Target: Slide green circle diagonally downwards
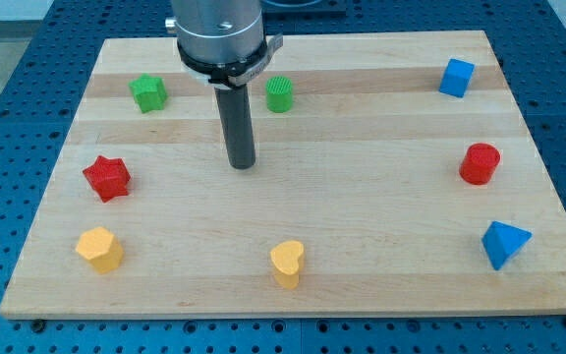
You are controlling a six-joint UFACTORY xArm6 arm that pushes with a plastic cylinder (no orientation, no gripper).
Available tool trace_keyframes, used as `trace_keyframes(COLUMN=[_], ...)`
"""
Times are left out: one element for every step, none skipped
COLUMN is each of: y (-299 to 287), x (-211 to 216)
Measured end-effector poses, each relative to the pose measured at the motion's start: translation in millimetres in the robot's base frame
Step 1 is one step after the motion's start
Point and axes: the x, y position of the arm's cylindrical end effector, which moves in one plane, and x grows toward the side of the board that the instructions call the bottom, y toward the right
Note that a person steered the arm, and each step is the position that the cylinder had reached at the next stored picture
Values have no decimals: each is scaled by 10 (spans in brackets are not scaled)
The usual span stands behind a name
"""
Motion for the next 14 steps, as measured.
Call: trace_keyframes(y=[-45,-136,-135,-29,177,293,685,735,735,680,679,672,618,558], x=[-273,-617,-835,-1794,-2186,-2182,-1986,-1942,-1800,-1533,-1351,-1237,-1114,-1030])
